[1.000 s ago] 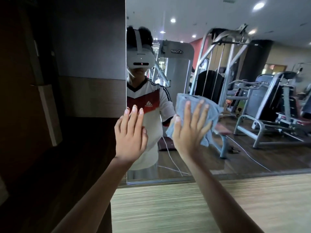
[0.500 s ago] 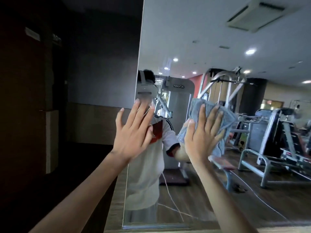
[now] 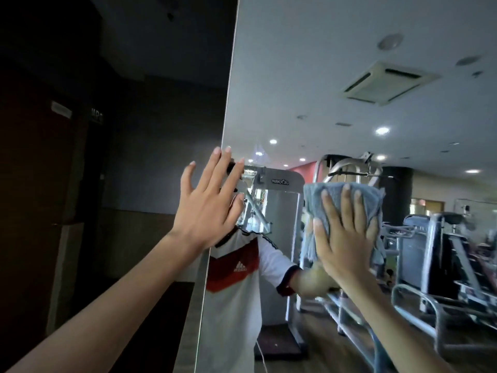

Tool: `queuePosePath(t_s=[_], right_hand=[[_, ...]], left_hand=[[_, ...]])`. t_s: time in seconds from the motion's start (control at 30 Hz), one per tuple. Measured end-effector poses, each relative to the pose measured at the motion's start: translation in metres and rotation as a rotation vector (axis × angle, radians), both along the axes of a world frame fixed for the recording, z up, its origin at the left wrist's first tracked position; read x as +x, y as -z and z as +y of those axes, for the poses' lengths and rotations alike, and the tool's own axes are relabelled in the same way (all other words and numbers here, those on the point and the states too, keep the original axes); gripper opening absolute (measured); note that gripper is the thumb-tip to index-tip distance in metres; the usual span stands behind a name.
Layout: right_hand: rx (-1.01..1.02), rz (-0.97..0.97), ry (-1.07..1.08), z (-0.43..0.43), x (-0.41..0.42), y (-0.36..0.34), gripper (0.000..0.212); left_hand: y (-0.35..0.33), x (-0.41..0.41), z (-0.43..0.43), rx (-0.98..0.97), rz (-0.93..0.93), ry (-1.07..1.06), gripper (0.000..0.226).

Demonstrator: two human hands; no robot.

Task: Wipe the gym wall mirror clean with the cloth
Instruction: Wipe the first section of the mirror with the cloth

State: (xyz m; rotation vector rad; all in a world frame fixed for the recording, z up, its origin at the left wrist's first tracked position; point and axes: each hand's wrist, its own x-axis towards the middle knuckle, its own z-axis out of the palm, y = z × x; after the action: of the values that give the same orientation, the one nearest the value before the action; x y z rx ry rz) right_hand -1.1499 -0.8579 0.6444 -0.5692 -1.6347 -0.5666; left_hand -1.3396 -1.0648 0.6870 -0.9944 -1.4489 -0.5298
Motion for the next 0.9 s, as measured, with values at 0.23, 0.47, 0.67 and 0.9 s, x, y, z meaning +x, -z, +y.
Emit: queuePosePath(t_s=[0.23,0.47,0.67,0.9], right_hand=[[0.073,0.030,-0.025,-0.051,-0.055,-0.115,0.057],[0.434,-0.408,0.029,-0.003,0.003,-0.087,0.054],[0.039,-0.086,-0.015,-0.012,-0.006,-0.204,0.062],[0.180,-0.190,0.004,-0.054,-0.048,-0.231,0.059]], left_hand=[[-0.090,0.005,0.011,0.004,0.005,-0.032,0.063],[-0.139,-0.004,0.002,0.007,0.032,-0.028,0.064],[-0.187,0.005,0.008,0.033,-0.041,0.022,0.064],[-0.184,-0.002,0.026,0.109,-0.074,0.145,0.068]])
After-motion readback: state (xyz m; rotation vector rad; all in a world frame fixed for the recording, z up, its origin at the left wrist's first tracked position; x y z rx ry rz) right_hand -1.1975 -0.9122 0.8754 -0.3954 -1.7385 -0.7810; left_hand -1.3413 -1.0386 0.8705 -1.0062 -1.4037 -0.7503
